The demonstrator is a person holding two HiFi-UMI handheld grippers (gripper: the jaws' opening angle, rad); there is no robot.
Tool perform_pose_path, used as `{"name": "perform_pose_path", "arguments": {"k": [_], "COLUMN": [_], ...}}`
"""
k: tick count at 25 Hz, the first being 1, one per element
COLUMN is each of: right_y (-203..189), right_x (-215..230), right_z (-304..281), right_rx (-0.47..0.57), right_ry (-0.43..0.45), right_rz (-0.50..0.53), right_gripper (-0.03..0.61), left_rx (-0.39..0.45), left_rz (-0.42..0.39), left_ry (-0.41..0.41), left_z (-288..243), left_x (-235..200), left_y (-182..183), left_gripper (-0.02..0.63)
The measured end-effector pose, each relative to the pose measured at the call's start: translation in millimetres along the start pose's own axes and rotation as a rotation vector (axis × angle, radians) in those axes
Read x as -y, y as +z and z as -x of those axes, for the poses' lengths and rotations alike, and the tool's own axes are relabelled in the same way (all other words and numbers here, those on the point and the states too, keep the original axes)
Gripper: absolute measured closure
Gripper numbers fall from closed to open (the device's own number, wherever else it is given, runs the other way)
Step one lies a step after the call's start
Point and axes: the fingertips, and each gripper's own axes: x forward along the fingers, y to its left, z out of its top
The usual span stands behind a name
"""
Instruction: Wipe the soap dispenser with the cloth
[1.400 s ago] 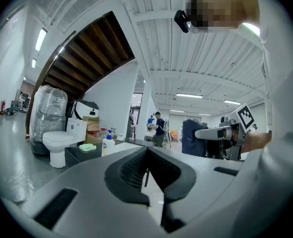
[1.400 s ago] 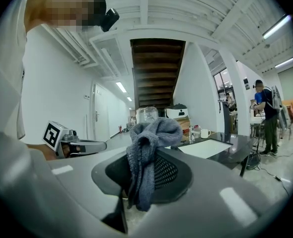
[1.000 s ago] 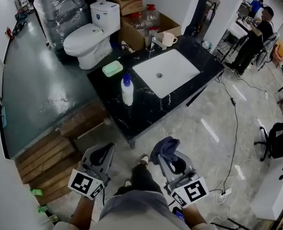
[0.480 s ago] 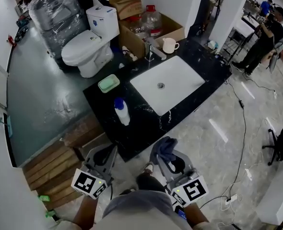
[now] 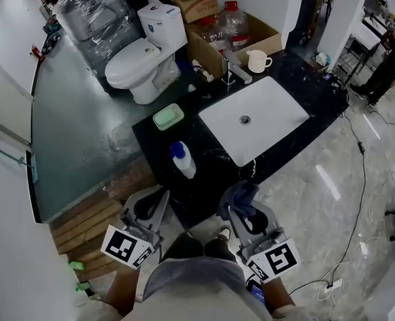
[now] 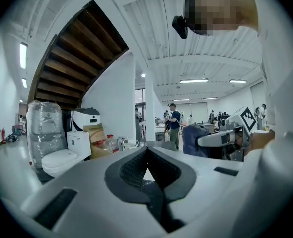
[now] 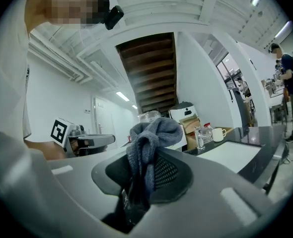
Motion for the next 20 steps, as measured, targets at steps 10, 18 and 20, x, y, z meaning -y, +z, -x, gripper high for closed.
{"name": "perform_pose_path", "arguments": {"k": [10, 18, 20], "right_y": [-1, 10, 11], "right_x": [3, 13, 14], "right_z": [-37, -71, -79], "right_rx": [-0.028, -0.045, -0.051], "right_ry": [-0.025, -0.116, -0.141], "right_rz": [-0.008, 0.03, 0.035], "right_gripper": [0.506, 0.506, 0.506], "left_rx": [0.011, 0.004, -0.016], "left_rz": [0.018, 0.0, -0.008], "left_ry": [-0.049, -0.181, -0.24], "left_z": [-23, -49, -56], "left_x": [-48, -88, -92], "left_y": [-5, -16, -24], "left_gripper": [0.607, 0.606, 0.606]}}
